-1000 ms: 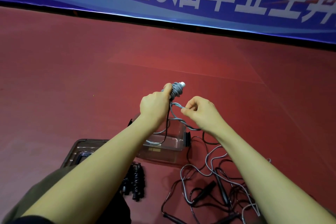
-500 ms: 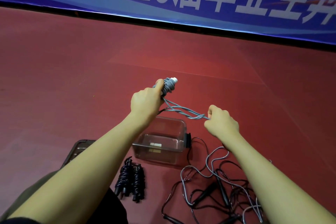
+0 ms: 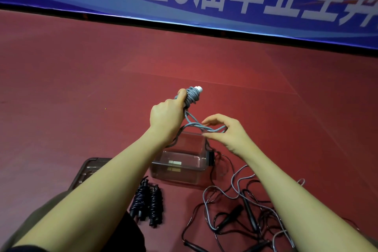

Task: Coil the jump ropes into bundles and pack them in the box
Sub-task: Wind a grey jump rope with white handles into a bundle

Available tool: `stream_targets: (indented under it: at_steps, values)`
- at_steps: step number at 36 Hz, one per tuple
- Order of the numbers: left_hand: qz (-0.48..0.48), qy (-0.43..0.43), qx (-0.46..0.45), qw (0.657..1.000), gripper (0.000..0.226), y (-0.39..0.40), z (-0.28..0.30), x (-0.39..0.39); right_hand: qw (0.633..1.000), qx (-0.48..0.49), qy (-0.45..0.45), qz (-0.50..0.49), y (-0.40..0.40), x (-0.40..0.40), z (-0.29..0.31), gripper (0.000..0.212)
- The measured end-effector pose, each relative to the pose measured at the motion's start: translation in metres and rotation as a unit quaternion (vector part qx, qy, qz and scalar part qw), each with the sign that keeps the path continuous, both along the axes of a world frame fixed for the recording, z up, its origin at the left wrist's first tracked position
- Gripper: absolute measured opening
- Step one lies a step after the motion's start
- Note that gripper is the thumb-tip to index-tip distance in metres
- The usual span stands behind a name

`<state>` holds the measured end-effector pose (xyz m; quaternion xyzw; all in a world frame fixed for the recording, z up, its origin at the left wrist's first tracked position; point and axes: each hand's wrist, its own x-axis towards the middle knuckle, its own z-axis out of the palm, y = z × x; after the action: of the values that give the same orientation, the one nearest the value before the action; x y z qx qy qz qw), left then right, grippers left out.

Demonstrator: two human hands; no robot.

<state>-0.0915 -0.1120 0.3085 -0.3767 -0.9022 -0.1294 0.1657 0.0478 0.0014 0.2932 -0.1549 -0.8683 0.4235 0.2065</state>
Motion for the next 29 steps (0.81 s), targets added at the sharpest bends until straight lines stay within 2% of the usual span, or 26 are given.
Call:
stream_targets:
  at_steps: [4, 7, 9, 12, 14, 17, 21, 24, 27, 29]
  values:
    - [-0.001, 0.005, 0.002, 1.000, 0.040, -0.001, 0.002, 0.001, 0.999, 0.013, 0.020, -0.025, -0.002, -0.003, -0.004, 0.009]
    - [0.000, 0.000, 0.013, 1.000, 0.038, -0.002, 0.001, -0.002, 0.997, 0.056, 0.051, -0.034, -0.006, -0.006, -0.005, 0.027]
    - [-0.001, -0.010, 0.020, 1.000, 0.037, -0.002, 0.001, -0.002, 0.990, 0.087, 0.067, -0.094, -0.009, -0.008, -0.005, 0.045]
    - [-0.006, -0.027, 0.033, 0.999, 0.034, 0.000, 0.000, 0.001, 0.968, -0.042, 0.135, -0.208, -0.011, -0.013, -0.002, 0.066]
    - [-0.005, -0.038, 0.038, 0.999, 0.029, 0.001, -0.001, 0.002, 0.959, -0.130, 0.138, -0.209, -0.012, -0.015, 0.002, 0.061]
    - [0.008, -0.056, 0.039, 0.998, 0.029, 0.003, -0.001, 0.003, 0.965, -0.193, 0.125, -0.129, -0.013, -0.015, 0.005, 0.031]
    - [0.010, -0.061, 0.036, 0.997, 0.040, 0.001, 0.001, 0.002, 0.989, -0.121, 0.076, -0.037, -0.017, -0.017, 0.003, 0.021]
    - [0.011, -0.047, 0.042, 0.998, 0.038, 0.000, 0.004, -0.002, 0.985, -0.126, 0.098, -0.062, -0.017, -0.017, 0.001, 0.015]
    - [0.016, -0.046, 0.041, 0.998, 0.031, 0.003, 0.004, -0.005, 0.970, -0.160, 0.158, -0.096, -0.017, -0.016, 0.002, 0.020]
    - [0.021, -0.055, 0.035, 0.998, 0.032, 0.002, 0.003, -0.007, 0.964, -0.146, 0.190, -0.117, -0.016, -0.015, 0.005, 0.020]
